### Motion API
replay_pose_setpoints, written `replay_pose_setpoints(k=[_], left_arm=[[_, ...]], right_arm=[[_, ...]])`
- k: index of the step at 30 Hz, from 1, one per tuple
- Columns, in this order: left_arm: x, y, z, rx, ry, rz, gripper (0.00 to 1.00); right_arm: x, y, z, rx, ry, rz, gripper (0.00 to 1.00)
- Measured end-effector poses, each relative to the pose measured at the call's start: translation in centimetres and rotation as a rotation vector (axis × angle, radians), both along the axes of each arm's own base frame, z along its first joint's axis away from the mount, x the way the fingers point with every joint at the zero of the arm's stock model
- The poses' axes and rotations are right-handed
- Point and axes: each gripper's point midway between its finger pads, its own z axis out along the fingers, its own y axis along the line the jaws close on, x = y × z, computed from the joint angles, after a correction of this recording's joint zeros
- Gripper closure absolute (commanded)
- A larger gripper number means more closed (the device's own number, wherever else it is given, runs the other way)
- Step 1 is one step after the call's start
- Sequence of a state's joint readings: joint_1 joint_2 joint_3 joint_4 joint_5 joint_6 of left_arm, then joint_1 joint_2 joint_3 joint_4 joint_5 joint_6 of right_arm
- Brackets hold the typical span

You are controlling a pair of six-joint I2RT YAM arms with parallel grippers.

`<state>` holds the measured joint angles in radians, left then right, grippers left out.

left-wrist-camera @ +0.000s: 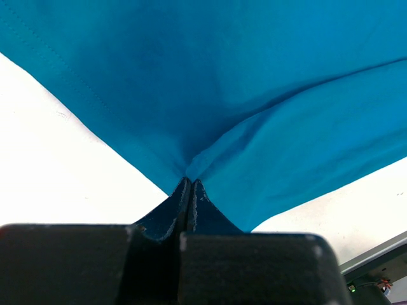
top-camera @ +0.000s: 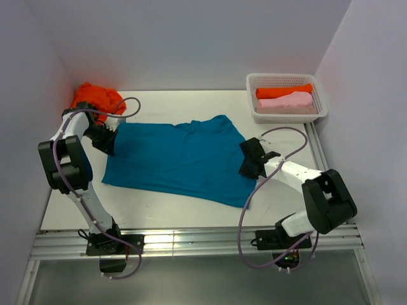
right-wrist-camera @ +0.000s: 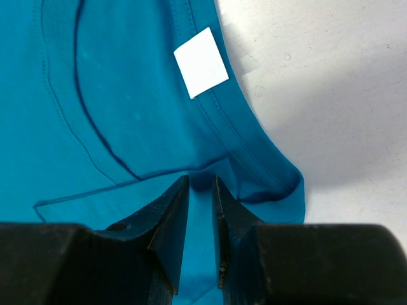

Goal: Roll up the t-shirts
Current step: Fold the tshirt

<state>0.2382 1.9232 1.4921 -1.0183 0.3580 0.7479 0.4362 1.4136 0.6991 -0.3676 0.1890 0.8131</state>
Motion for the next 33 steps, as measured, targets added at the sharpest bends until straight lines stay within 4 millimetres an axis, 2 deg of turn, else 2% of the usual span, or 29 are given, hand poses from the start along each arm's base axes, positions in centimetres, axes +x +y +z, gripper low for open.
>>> replay_pose_setpoints(k=[1, 2, 6, 12, 33], left_arm=[[0.0, 0.0, 0.0, 0.0, 0.0, -0.001, 1.0], [0.0, -0.1, 0.0, 0.0, 0.0, -0.001, 1.0], [0.0, -0.1, 0.0, 0.0, 0.0, -0.002, 1.0], [0.0, -0.1, 0.0, 0.0, 0.0, -0.002, 1.0], [-0.1, -0.1, 0.3, 0.0, -0.01, -0.005, 1.0]], right_arm=[[0.0, 0.0, 0.0, 0.0, 0.0, 0.001, 0.73], [0.0, 0.0, -0.1, 0.0, 0.0, 0.001, 0.79], [0.0, 0.1, -0.1, -0.001, -0.001, 0.004, 0.9], [-0.1, 0.1, 0.0, -0.003, 0.001, 0.005, 1.0], [-0.1, -1.0, 4.1, -0.02, -0.089, -0.022, 1.0]])
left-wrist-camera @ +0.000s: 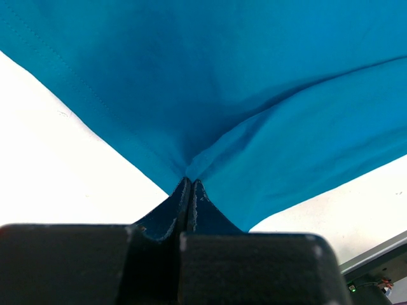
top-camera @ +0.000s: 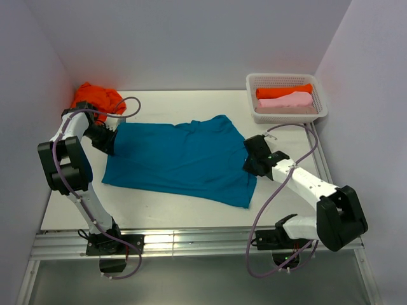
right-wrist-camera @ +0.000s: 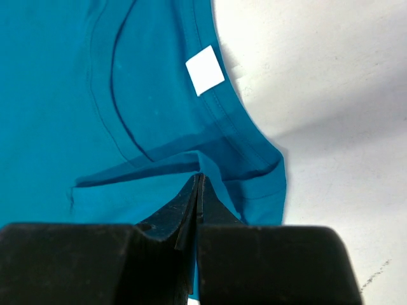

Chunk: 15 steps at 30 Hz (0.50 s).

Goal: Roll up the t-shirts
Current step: Fold the tshirt

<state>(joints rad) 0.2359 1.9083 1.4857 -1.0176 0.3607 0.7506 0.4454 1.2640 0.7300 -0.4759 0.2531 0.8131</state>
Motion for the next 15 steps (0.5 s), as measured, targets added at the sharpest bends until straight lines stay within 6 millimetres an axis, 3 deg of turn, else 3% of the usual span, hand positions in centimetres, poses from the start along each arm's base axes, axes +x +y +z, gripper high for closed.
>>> replay_pose_setpoints(k=[15], left_arm=[[0.6, 0.0, 0.1, -0.001, -0.017, 0.027, 1.0]], right_arm=[[2.3, -0.2, 3.6, -0.026, -0.083, -0.013, 1.0]])
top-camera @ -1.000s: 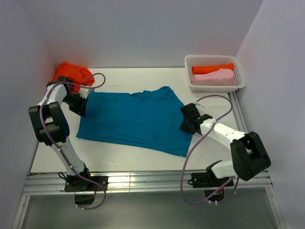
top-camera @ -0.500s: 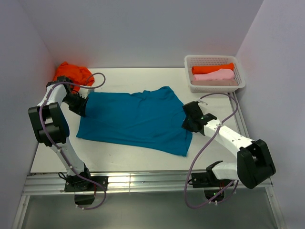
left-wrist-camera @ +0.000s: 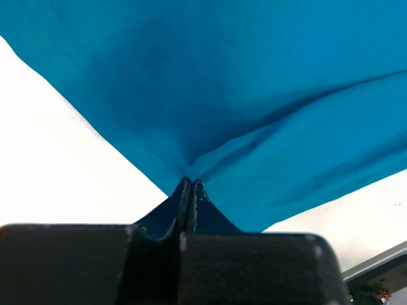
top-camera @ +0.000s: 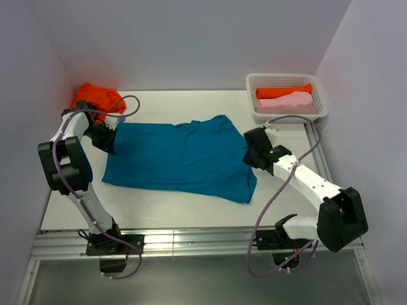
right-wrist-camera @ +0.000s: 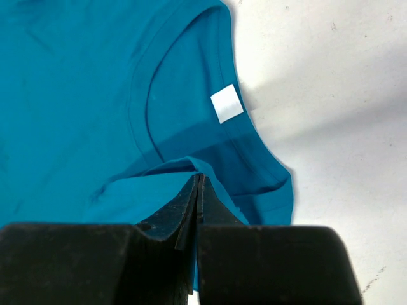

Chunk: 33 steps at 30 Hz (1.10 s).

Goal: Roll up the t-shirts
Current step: Fold the tshirt

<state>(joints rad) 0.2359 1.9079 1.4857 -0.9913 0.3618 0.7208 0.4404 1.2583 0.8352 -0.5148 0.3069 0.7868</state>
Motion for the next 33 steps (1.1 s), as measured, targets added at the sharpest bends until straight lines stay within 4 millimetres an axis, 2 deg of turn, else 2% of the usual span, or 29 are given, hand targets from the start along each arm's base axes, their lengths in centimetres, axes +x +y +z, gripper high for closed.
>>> replay_pose_setpoints(k=[13, 16, 19, 23, 25, 26, 27, 28, 30, 33], left_arm=[[0.5, -0.2, 0.3, -0.014, -0.012, 0.022, 1.0], [0.4, -0.2, 0.3, -0.016, -0.012, 0.022, 1.0], [0.4, -0.2, 0.3, -0.016, -0.01, 0.021, 1.0], [0.4, -0.2, 0.3, -0.016, -0.009, 0.021, 1.0], [0.4, -0.2, 0.3, -0.016, -0.009, 0.02, 1.0], [0.4, -0.3, 0.3, -0.017, -0.009, 0.02, 1.0], [0.4, -0.3, 0.3, -0.017, -0.009, 0.02, 1.0], [0.4, -0.3, 0.3, -0.017, -0.009, 0.02, 1.0], [0.4, -0.3, 0.3, -0.017, -0.009, 0.02, 1.0], [0.4, -0.3, 0.3, -0.017, -0.009, 0.02, 1.0]], right_arm=[[-0.8, 0.1, 0.2, 0.024, -0.009, 0.009, 1.0], [-2.4, 0.4, -1.5, 0.029, 0.025, 0.023, 1.0], [-5.0, 1.2, -4.1, 0.027, 0.094, 0.057, 1.0], [-8.0, 1.8, -6.6, 0.024, 0.166, 0.083, 1.0], [-9.1, 1.9, -7.4, 0.027, 0.187, 0.084, 0.94], [-9.4, 1.9, -7.6, 0.03, 0.192, 0.082, 0.87], [-9.7, 1.9, -7.7, 0.033, 0.199, 0.077, 0.71], [-9.8, 1.9, -7.8, 0.036, 0.201, 0.07, 0.65], [-9.8, 1.9, -7.8, 0.038, 0.202, 0.059, 0.57], [-9.7, 1.7, -7.3, 0.023, 0.2, 0.051, 0.56]])
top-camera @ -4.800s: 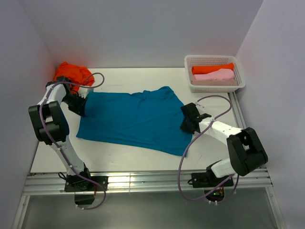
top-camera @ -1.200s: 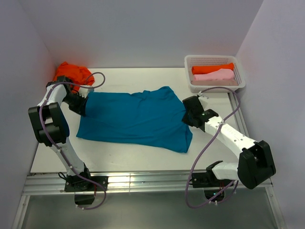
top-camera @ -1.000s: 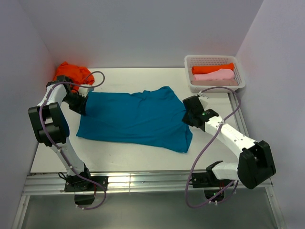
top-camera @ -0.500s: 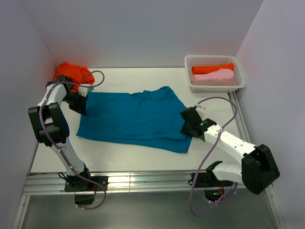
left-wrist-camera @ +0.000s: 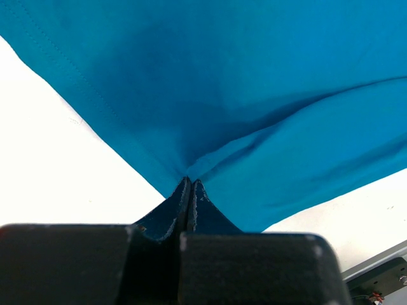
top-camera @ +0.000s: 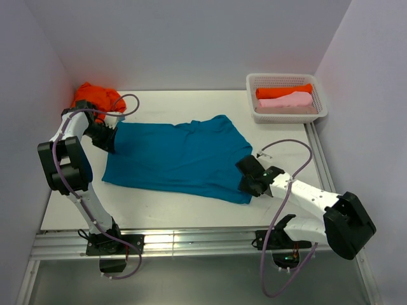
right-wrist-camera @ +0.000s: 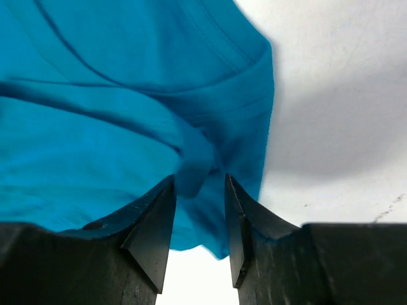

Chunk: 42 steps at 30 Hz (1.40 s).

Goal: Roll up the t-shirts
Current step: Fold the tshirt

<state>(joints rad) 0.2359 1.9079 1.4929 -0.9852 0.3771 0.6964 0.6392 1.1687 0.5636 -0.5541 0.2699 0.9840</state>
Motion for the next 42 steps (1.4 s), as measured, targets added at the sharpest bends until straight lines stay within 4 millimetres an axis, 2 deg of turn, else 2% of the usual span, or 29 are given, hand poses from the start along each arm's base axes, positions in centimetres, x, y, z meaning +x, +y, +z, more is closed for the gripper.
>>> replay_pose_setpoints(k=[4, 7, 9, 11, 14, 20, 34, 38, 41, 42], left_arm=[[0.0, 0.0, 0.0, 0.0, 0.0, -0.002, 1.0], [0.0, 0.0, 0.0, 0.0, 0.0, -0.002, 1.0], [0.0, 0.0, 0.0, 0.0, 0.0, -0.002, 1.0], [0.0, 0.0, 0.0, 0.0, 0.0, -0.003, 1.0], [-0.1, 0.0, 0.0, -0.001, 0.002, -0.003, 1.0], [-0.1, 0.0, 0.0, -0.001, 0.005, -0.003, 1.0], [-0.1, 0.0, 0.0, 0.0, 0.004, -0.008, 1.0], [-0.1, 0.0, 0.0, 0.002, 0.002, -0.015, 1.0], [-0.1, 0.0, 0.0, 0.001, 0.002, -0.016, 1.0], [-0.1, 0.0, 0.0, 0.001, 0.002, -0.016, 1.0]], right_arm=[[2.2, 1.0, 3.0, 0.012, -0.066, -0.003, 0.58], [5.0, 2.8, 5.6, 0.031, -0.126, 0.014, 0.58], [6.9, 4.1, 6.5, 0.035, -0.148, 0.031, 0.59], [8.5, 5.3, 6.3, 0.023, -0.141, 0.052, 0.59], [10.0, 6.8, 4.6, -0.001, -0.105, 0.089, 0.57], [10.4, 8.3, 1.3, -0.035, -0.017, 0.146, 0.54], [10.8, 10.8, 1.7, -0.015, -0.029, 0.2, 0.53], [10.6, 11.0, 0.8, -0.027, -0.005, 0.208, 0.57], [10.3, 10.9, 0.3, -0.033, 0.013, 0.212, 0.65], [10.3, 10.9, 0.2, -0.034, 0.015, 0.213, 0.72]])
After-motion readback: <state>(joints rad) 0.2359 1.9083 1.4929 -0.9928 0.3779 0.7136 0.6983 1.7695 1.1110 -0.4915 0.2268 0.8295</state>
